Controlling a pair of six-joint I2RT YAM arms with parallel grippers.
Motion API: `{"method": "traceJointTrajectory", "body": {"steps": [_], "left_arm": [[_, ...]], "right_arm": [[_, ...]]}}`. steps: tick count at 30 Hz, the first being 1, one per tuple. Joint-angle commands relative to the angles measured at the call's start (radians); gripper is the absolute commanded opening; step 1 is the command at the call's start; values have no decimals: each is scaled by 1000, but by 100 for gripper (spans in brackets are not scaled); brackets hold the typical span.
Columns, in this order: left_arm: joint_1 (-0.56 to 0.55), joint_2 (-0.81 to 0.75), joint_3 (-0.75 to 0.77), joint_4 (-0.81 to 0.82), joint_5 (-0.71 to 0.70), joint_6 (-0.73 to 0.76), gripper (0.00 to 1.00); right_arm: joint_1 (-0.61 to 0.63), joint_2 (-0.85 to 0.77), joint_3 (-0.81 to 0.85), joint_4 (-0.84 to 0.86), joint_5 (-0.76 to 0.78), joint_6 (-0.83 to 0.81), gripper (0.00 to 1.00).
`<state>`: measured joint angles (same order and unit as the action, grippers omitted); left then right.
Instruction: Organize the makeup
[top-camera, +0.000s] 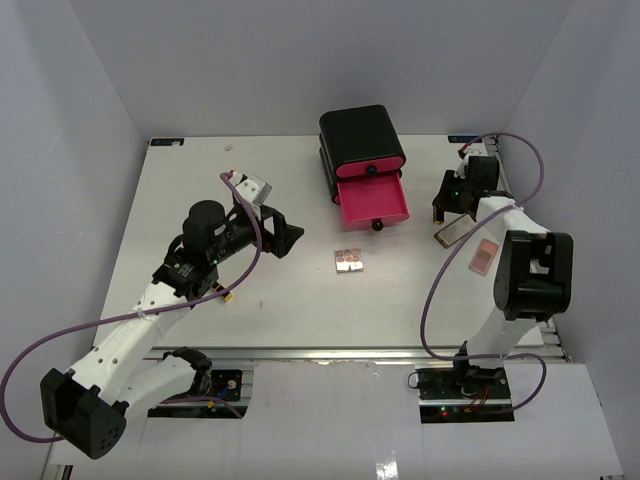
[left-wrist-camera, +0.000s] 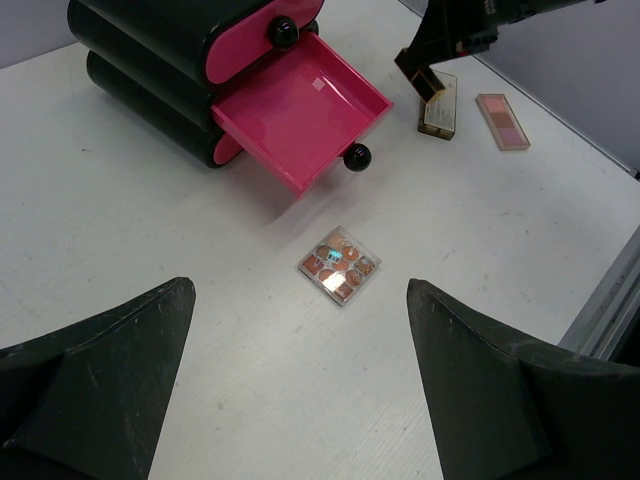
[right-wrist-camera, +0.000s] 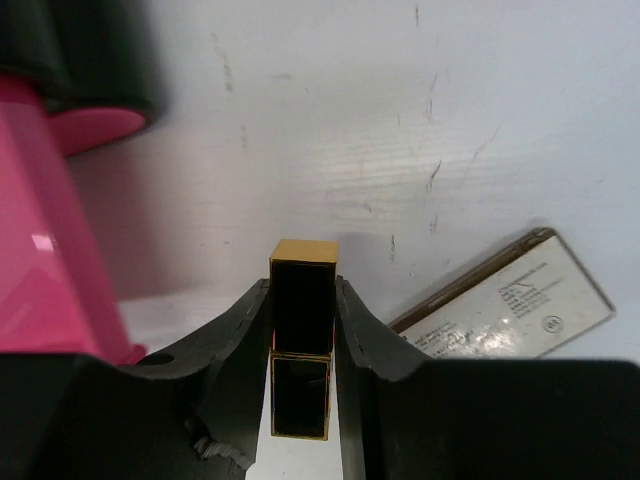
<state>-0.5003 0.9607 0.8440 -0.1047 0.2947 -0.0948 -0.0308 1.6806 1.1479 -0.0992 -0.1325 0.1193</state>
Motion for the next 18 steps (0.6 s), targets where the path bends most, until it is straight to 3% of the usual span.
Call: {"method": "traceJointTrajectory", "body": {"steps": [1,3,7,12,18], "left_arm": [[5,-15,7,2,-7,2,98],[5,-13,7,3,-5,1,98],[6,-11,5,2,-18,5,98],[6,-12,0,2,-38,12,98],[6,-11,1,2,-47,13,98]], "right_arm": [[17,-179,-1,97,-196,-250,10],[54,-212,13,42,-347,-394,10],[232,-204,74,-83,-334,-593,10],[326,-130,146,-73,-266,-607,10],[337,-17,209,-34,-174,-514,10]]}}
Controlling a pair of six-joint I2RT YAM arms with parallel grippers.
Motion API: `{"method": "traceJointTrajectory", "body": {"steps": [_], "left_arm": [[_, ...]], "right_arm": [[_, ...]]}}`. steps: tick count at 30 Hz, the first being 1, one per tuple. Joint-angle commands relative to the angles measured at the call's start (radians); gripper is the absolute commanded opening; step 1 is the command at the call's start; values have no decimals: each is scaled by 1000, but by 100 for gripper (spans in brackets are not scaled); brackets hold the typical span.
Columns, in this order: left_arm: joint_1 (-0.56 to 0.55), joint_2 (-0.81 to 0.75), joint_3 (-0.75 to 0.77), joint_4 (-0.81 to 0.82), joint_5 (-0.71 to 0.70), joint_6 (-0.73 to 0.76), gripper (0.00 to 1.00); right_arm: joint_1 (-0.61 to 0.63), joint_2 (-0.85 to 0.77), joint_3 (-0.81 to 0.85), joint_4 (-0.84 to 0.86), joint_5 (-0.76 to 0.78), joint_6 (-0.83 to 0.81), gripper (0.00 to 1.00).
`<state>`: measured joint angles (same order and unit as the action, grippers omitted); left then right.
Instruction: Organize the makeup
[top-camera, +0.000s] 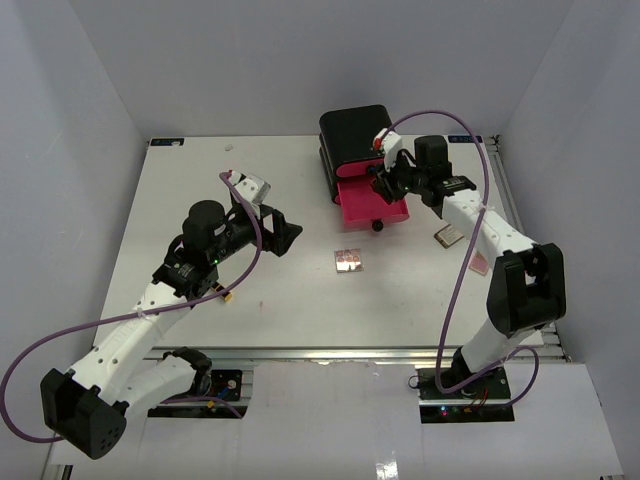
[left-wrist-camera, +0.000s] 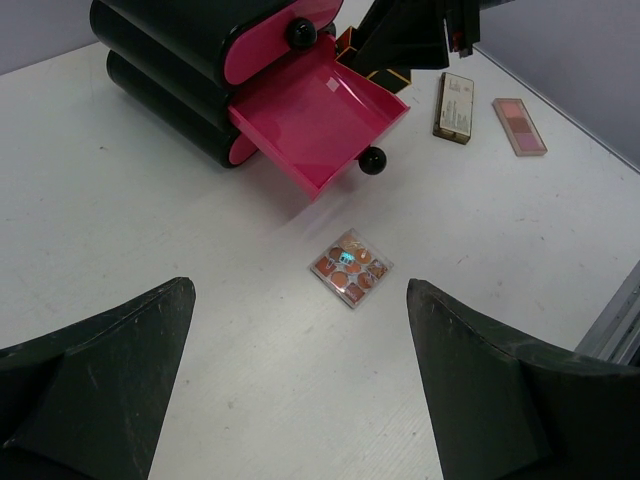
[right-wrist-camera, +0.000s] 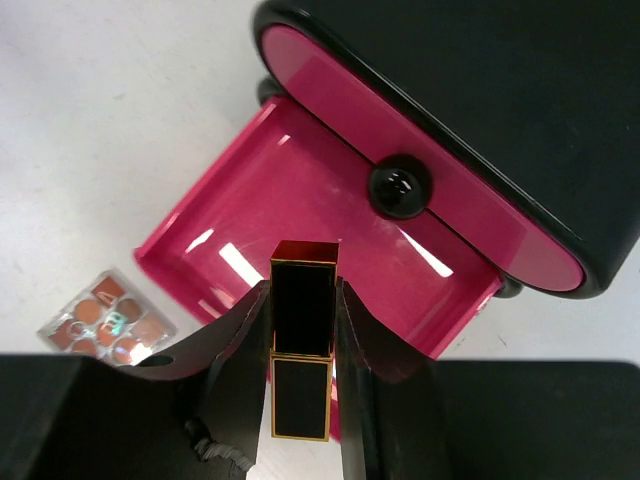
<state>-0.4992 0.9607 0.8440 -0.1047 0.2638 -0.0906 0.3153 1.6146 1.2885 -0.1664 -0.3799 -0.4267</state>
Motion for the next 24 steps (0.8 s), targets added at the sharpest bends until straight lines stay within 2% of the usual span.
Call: {"method": "traceJointTrajectory", "body": {"steps": [1,8,24], "left_arm": [[5,-11,1,2,-14,9,98],[7,-10,1,1,-12,11,98],[13,11,-5,4,-37,9,98]], "right_arm": [[-10,62,71,45,92,55,10],[-10,116,46,116,216,202,12],[-13,167,13,151,235,229,44]]}}
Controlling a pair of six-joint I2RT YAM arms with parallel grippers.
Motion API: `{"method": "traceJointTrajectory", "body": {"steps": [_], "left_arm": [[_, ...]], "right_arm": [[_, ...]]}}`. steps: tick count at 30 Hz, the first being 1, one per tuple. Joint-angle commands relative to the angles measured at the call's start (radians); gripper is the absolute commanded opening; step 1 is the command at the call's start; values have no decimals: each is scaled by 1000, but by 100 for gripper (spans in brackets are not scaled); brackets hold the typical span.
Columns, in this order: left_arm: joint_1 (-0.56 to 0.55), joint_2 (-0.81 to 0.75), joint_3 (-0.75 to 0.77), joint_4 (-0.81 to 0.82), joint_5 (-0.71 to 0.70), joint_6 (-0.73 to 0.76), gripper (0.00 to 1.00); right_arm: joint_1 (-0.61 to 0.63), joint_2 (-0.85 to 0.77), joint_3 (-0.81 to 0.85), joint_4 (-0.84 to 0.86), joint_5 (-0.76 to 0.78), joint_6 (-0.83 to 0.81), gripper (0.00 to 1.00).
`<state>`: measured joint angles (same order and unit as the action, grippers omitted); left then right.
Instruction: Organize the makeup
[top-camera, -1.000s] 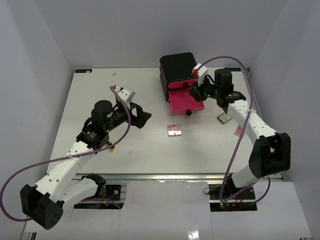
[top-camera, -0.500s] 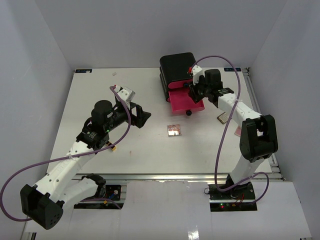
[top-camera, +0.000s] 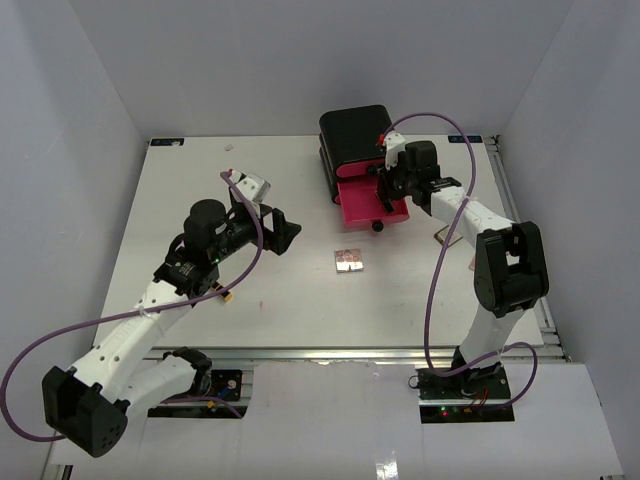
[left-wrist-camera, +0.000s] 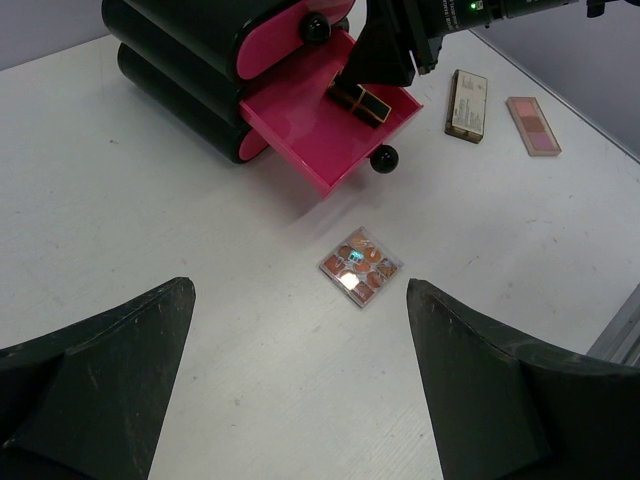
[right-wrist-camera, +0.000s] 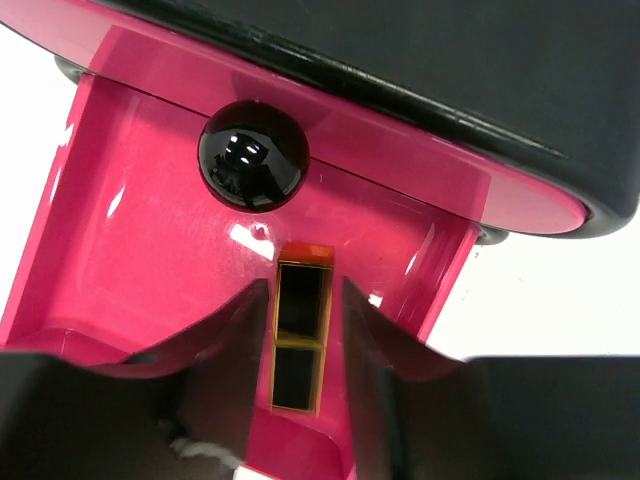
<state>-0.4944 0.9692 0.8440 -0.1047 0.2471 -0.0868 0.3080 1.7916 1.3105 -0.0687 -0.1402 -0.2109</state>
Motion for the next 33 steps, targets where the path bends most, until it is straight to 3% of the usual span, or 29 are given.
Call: {"method": "traceJointTrajectory", "body": {"steps": [1,8,10,13,16,18,21,28,33], "left_arm": [[8,4,-8,8,-24,0,98],[10,53,-16,14,-125,-118,98],[10,69,-13,-13,-170,-189,98],[11,71,-10,-66,-161,-299,98],[15,62,9,-190,-208,-462,97],[19,58,27,-307,-318,-572,90],[34,63,54,-509,-401,-745,57],[129,155,-1,-685,-479,-942,61],[202,194,-38,-690,-539,-993,72]], "right_arm": [[-7,-18,-14,53,-7,13,51],[-31,-115,-60,29,-76,19,56],[-50,-177,-79,-10,-170,-12,57],[-108,-298,-112,-130,-410,-170,59],[-170,-388,-211,-177,-643,-216,60],[-196,-453,-249,-183,-732,-233,62],[-234,-503,-284,-178,-784,-229,62],[-245,-516,-311,-177,-802,-225,62],[-267,-532,-330,-178,-827,-225,62]]}}
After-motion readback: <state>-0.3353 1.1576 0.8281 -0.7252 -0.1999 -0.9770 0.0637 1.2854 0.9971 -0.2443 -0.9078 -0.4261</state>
